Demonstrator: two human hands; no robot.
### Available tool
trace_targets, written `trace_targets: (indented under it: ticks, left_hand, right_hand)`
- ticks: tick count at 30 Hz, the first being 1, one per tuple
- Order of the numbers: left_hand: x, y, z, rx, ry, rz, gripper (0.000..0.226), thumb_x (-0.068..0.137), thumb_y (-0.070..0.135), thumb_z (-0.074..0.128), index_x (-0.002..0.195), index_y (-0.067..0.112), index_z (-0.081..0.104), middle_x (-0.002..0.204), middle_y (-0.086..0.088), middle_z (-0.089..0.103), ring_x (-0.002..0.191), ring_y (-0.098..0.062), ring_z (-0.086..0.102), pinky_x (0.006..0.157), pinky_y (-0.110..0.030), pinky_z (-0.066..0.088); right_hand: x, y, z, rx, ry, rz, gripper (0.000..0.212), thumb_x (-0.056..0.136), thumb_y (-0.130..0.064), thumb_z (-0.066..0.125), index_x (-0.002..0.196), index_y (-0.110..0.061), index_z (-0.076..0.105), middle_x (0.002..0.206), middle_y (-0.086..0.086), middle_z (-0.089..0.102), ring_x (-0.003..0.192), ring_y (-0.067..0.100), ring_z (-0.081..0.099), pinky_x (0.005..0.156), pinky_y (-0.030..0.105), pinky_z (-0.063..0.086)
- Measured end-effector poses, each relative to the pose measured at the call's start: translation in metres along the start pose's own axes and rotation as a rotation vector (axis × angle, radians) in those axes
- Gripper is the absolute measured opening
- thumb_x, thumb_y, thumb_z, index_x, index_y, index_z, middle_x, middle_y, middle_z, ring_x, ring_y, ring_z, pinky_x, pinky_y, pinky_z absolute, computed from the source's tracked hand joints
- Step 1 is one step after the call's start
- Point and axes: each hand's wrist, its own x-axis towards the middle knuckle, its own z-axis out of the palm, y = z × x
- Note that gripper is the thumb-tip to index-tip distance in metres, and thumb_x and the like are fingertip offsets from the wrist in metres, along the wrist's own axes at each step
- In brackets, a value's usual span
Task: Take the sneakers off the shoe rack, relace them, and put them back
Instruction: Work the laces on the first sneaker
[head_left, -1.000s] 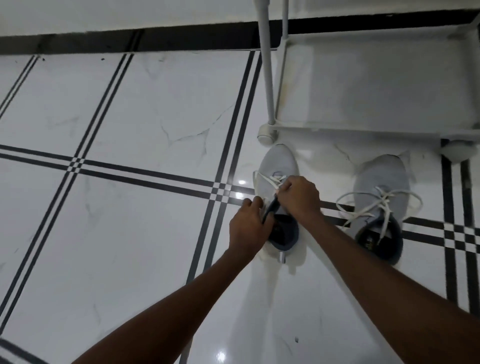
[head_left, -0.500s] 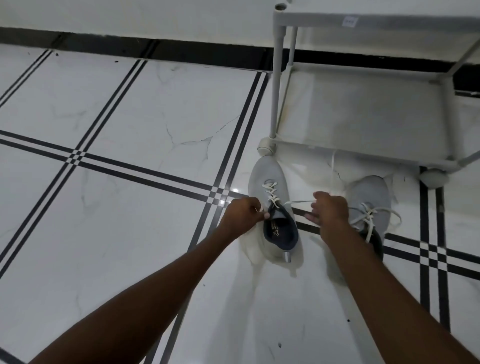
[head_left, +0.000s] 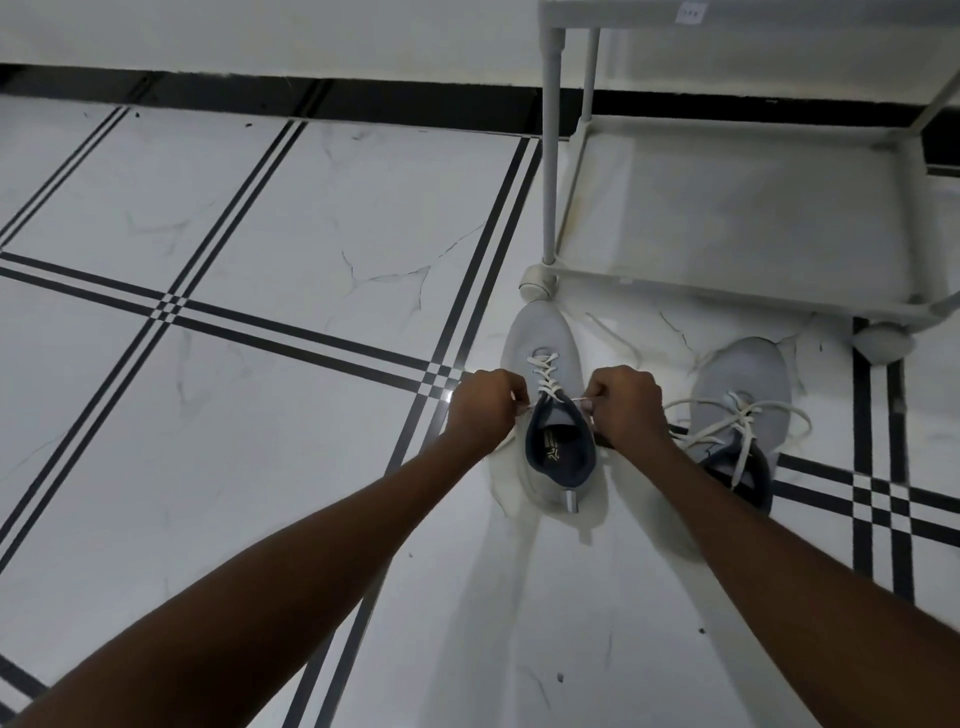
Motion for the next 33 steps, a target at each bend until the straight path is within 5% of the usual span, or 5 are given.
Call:
trace_targets:
  ticks: [13,18,21,25,33]
  left_hand:
    - [-0.008,-0.022,-0.004,0.314,0.169,-0.023,0.019,0.088,0.018,0.068,0.107,0.014,0.069,0.105,-0.008,0.068,0.098,-0.025,0.063,0.073,-0.03,0.048]
    - [-0.009,-0.009,0.002,-0.783,-0.287,-0.708,0.059,0.092,0.056,0.051,0.103,0.0,0.064,0.085,-0.016,0.071,0.079,-0.035,0.071,0.069,-0.036,0.059]
    - [0.001,-0.008,0.007,-0.928,-0.262,-0.718,0.035,0.086,0.035,0.071,0.091,0.002,0.066,0.072,-0.01,0.063,0.058,-0.017,0.06,0.046,-0.022,0.048]
    - [0.012,-0.002,-0.003,-1.022,-0.086,-0.64,0.013,0.081,-0.001,0.07,0.072,0.007,0.065,0.07,-0.007,0.065,0.054,-0.011,0.059,0.041,-0.014,0.045]
    - [0.007,0.028,-0.045,-0.887,-0.11,-0.216,0.023,0.099,0.016,0.053,0.102,0.005,0.073,0.067,-0.004,0.066,0.062,-0.013,0.065,0.069,-0.03,0.058]
  right_hand:
    - [-0.021,0.001,0.002,0.01,0.196,0.136,0.017,0.084,-0.009,0.069,0.1,-0.01,0.073,0.095,0.014,0.072,0.088,0.036,0.068,0.071,0.035,0.053]
    - [-0.017,-0.005,0.011,0.487,0.085,0.678,0.045,0.079,-0.048,0.061,0.084,-0.004,0.069,0.075,0.011,0.071,0.065,0.031,0.067,0.061,0.035,0.053]
    - [-0.003,-0.005,0.013,0.98,-0.106,0.821,0.023,0.089,-0.024,0.064,0.075,-0.007,0.061,0.052,0.006,0.056,0.036,0.015,0.044,0.041,0.021,0.04]
    - [0.006,-0.004,-0.003,1.072,-0.112,0.716,0.011,0.091,-0.001,0.058,0.097,-0.002,0.067,0.073,0.012,0.063,0.052,0.018,0.054,0.045,0.024,0.053]
    - [0.008,-0.031,-0.039,0.765,0.127,0.133,0.018,0.088,-0.011,0.065,0.075,0.0,0.071,0.073,0.008,0.075,0.055,0.014,0.061,0.064,0.032,0.061]
